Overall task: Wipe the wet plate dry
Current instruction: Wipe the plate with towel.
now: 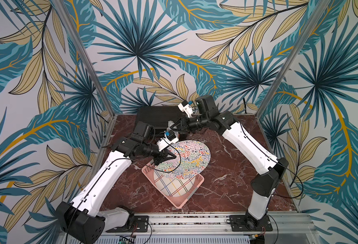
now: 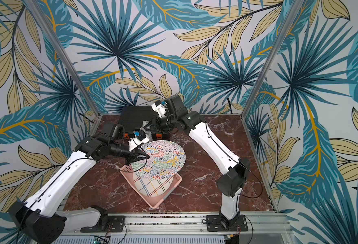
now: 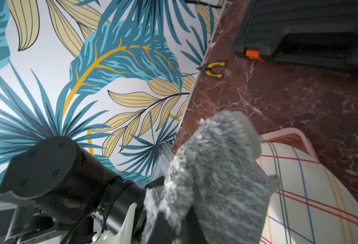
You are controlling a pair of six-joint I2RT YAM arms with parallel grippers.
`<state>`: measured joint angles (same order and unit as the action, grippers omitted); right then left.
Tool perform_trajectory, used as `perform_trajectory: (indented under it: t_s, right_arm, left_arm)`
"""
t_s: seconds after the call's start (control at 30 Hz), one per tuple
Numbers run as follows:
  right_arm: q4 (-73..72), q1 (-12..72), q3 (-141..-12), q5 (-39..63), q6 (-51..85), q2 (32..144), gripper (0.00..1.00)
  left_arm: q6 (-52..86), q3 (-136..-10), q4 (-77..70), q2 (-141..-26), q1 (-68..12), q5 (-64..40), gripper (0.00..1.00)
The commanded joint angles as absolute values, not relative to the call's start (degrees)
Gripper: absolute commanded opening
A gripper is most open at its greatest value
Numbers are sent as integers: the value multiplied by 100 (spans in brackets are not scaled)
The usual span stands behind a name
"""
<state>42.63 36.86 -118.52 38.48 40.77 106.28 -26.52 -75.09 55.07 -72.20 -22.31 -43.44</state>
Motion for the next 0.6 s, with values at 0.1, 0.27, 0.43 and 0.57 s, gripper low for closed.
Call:
perform_trajectory:
  t_s: [0.1, 0.27, 0.43, 0.57]
  right_arm:
    - [5317, 3722, -11895, 4360, 3507, 10414, 0]
    - [5392, 3698, -11498, 4315, 3344, 10132, 0]
    - [5205, 3612, -11176, 4268, 3357, 9745, 0]
    - [5195, 3459, -11019, 4254, 3345, 9483, 0]
  left_arm:
    - [-2538, -7954, 4970, -7333, -2240, -4284, 0]
    - [-2357, -8017, 4733, -7360, -2241, -4151, 0]
    - [-2329, -8007, 4664, -7398, -2235, -3807, 0]
    - [-2283, -8023, 4639, -7400, -2229, -3599, 0]
